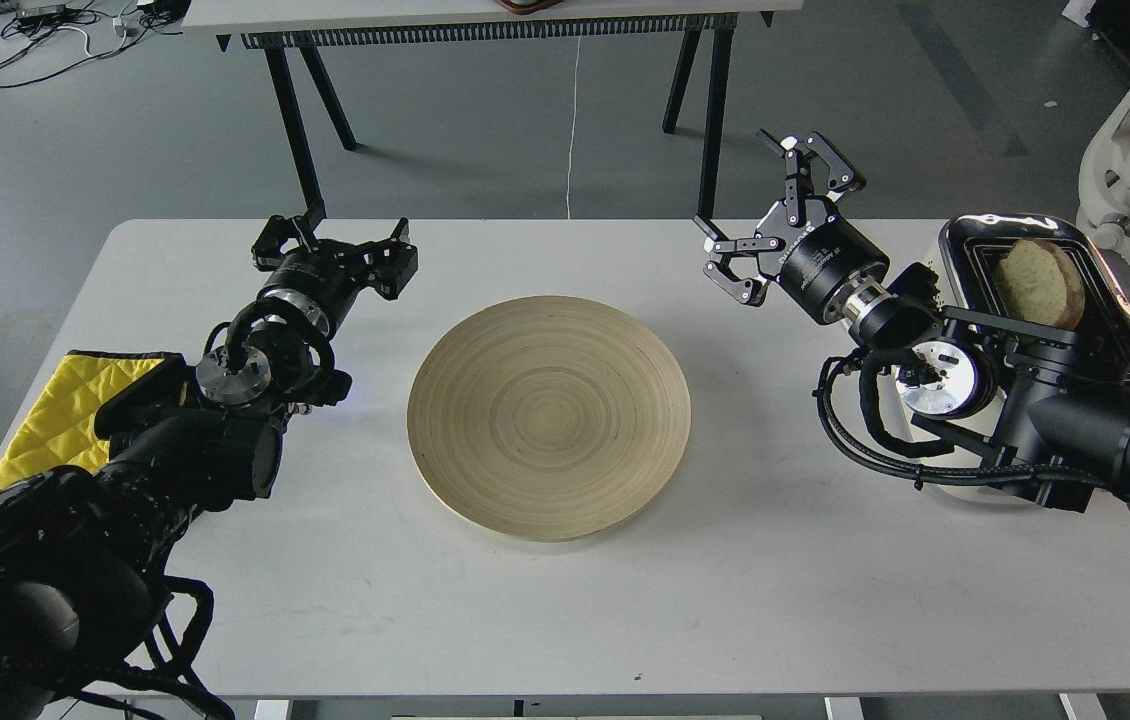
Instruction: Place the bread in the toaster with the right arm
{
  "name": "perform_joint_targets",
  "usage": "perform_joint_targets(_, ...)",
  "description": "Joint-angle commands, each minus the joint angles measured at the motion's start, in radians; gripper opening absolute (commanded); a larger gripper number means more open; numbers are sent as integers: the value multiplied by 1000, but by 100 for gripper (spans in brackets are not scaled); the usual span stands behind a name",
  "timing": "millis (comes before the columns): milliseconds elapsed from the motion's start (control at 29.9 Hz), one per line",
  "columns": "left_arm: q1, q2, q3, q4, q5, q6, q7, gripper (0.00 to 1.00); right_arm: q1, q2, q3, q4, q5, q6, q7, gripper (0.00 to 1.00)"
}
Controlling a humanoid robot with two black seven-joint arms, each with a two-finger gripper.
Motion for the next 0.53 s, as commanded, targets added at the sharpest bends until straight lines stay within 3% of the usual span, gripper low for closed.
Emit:
perform_joint_targets(0, 0, 0, 0, 0, 0, 0, 0, 100, -20, 9, 7, -9, -6, 0, 0, 99)
perform_joint_targets(502, 0, 1, 0, 0, -1, 0, 0, 100, -20, -3, 7, -4, -14, 0, 0, 99)
